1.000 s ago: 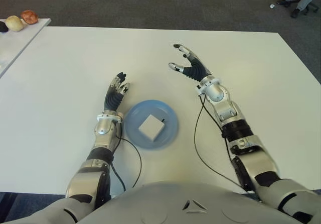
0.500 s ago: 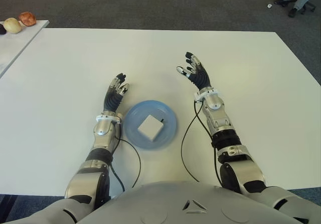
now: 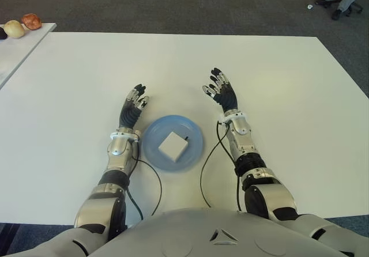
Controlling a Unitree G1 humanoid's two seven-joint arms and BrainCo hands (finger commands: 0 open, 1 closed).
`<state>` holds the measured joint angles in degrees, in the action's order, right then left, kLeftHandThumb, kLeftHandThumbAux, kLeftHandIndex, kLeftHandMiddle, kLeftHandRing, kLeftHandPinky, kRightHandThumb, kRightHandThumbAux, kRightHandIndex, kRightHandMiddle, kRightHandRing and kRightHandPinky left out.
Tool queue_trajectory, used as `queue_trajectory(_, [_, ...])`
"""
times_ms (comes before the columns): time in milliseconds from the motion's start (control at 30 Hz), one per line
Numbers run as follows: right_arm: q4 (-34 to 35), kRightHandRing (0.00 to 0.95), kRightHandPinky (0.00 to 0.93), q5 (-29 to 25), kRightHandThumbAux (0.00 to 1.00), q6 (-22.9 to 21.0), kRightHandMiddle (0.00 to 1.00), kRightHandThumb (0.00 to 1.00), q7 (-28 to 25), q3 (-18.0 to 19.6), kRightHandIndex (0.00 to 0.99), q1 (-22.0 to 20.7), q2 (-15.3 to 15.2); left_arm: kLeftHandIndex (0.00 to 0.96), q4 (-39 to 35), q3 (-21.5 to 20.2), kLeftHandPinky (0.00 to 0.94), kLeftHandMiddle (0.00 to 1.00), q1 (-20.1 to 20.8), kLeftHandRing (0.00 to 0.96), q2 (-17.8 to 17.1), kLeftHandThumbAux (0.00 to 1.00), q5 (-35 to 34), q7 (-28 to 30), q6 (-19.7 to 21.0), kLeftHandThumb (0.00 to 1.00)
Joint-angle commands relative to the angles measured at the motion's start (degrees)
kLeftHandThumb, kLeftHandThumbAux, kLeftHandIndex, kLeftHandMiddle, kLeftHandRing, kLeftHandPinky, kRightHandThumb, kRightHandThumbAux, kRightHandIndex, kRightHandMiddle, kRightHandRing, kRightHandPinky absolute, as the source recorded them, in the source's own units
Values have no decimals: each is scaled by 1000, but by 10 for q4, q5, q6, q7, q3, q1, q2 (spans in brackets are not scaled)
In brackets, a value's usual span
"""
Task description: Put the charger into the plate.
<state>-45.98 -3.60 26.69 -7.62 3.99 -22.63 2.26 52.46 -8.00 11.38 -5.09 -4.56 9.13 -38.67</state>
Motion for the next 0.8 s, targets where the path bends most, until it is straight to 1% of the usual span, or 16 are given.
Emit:
queue_trajectory(33, [-34,0,28,-16,860,22,34,0,-13,11,38,7,5,118,44,1,62,143,-52,97,7,510,-1,7,40,0])
queue_trajectory(200, [-57,6,33,-19,850,32,40,1,-28,17,39,18,4,114,37,1,64,140,-57,96,7,503,-2,10,40,0])
queue_trajectory(367, [-68,16,39,-18,825,23,50,2,-37,18,35,28,1,113,29,-2,66,138,-61,96,6,494,-5,9,41,0])
queue_trajectory(567, [-65,19,30,-9,809,22,56,10,-39,11,29,42,2,106,2,-11,77,128,-75,91,-1,503,-7,-12,47,0])
queue_trajectory(700, [-58,18,30,-2,811,22,56,17,-34,5,29,52,5,94,-9,-15,68,120,-80,86,-5,526,-7,-24,59,0])
queue_trajectory(800, [-51,13,31,5,815,21,48,19,-25,-2,30,64,11,79,-10,-22,65,114,-82,84,-5,547,-12,-35,56,0])
